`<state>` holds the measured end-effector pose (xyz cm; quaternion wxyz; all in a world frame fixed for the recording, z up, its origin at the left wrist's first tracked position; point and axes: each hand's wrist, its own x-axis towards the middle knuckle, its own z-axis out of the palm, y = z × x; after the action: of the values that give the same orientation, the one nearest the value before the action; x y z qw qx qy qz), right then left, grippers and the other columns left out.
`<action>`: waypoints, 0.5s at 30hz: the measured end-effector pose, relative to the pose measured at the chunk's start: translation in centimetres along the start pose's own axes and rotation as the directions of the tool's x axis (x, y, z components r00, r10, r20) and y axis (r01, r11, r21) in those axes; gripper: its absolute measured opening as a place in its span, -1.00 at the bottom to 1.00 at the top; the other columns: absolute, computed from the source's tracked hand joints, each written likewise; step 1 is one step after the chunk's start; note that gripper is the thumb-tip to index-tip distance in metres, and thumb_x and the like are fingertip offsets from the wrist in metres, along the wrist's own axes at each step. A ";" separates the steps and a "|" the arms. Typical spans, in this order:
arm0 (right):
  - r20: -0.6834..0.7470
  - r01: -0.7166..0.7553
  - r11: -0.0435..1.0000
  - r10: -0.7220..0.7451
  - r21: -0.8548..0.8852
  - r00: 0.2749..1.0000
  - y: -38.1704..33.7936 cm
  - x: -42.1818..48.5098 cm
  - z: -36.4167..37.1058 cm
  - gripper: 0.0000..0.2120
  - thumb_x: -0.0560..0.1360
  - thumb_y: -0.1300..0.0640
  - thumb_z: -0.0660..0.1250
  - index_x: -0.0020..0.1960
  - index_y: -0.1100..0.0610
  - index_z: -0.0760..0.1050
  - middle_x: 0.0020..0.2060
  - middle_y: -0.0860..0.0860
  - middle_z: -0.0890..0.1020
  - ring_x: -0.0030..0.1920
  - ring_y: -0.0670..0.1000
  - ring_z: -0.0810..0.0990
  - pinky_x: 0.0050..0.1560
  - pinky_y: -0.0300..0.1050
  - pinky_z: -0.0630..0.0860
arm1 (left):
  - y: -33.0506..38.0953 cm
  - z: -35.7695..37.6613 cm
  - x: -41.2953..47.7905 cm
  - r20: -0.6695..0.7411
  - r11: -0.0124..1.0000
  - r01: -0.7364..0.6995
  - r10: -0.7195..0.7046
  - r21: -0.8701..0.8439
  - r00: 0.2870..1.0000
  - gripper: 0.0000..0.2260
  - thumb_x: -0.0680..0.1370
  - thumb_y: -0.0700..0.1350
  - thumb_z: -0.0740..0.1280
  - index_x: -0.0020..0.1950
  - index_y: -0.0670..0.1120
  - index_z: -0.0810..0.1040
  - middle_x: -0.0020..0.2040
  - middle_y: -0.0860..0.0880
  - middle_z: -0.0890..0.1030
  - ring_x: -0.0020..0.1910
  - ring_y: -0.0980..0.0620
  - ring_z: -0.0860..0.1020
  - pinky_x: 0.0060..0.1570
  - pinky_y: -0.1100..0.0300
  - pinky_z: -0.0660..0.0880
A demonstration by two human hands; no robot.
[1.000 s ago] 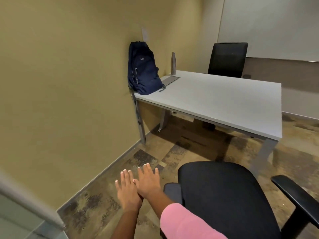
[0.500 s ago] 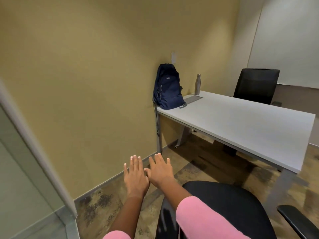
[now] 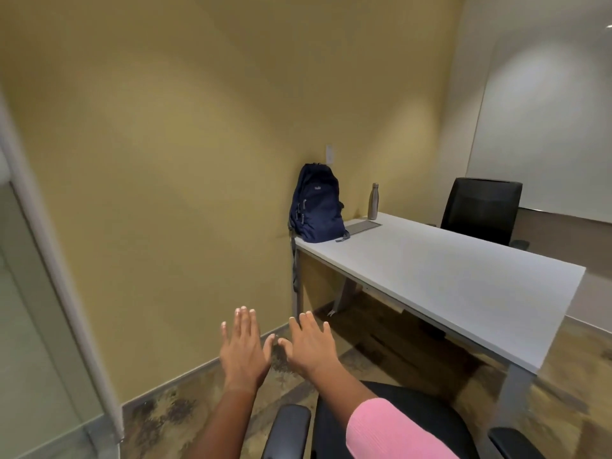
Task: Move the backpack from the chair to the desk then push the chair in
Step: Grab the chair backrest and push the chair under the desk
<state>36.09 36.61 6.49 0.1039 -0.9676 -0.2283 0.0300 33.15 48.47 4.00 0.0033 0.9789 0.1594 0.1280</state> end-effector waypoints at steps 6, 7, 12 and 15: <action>-0.024 0.032 0.999 -0.033 -0.031 0.999 1.8 -4.4 -1.5 -0.48 0.60 -0.06 -0.02 0.48 0.15 0.00 0.52 0.15 0.06 0.53 0.11 -0.08 0.49 0.20 -0.06 | 3.0 -2.7 -3.7 -0.005 1.000 -0.016 0.016 0.025 1.000 -0.43 0.61 0.13 -0.12 0.49 -0.19 -0.13 0.55 -0.16 -0.06 0.53 -0.09 -0.10 0.49 -0.04 -0.11; -0.030 0.039 0.999 -0.040 -0.032 0.999 2.2 -5.1 -1.8 -0.47 0.60 -0.06 -0.02 0.48 0.15 0.00 0.52 0.15 0.06 0.53 0.11 -0.08 0.48 0.20 -0.06 | 3.5 -3.1 -4.3 -0.003 0.999 -0.022 0.022 0.034 1.000 -0.43 0.61 0.13 -0.12 0.49 -0.19 -0.13 0.55 -0.16 -0.06 0.53 -0.09 -0.11 0.49 -0.04 -0.11; -0.076 0.064 0.998 -0.065 -0.008 0.995 5.0 -9.3 -4.2 -0.47 0.59 -0.08 -0.01 0.47 0.16 0.04 0.52 0.16 0.08 0.53 0.10 -0.08 0.48 0.21 -0.06 | 6.5 -5.5 -7.9 -0.019 0.997 -0.031 0.033 0.071 0.999 -0.43 0.61 0.13 -0.12 0.49 -0.19 -0.13 0.55 -0.17 -0.06 0.53 -0.09 -0.10 0.50 -0.05 -0.09; -0.081 0.084 0.996 -0.086 -0.017 0.993 7.2 -12.5 -5.5 -0.48 0.60 -0.07 -0.01 0.47 0.16 0.05 0.52 0.16 0.08 0.53 0.10 -0.07 0.48 0.21 -0.05 | 8.7 -7.1 -10.4 -0.036 0.997 -0.004 0.007 0.076 0.999 -0.44 0.61 0.13 -0.11 0.49 -0.19 -0.12 0.55 -0.17 -0.05 0.53 -0.09 -0.10 0.50 -0.05 -0.08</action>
<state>28.61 23.67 10.40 0.1080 -0.9581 -0.2650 -0.0157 24.50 36.69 8.69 -0.0371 0.9763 0.1615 0.1396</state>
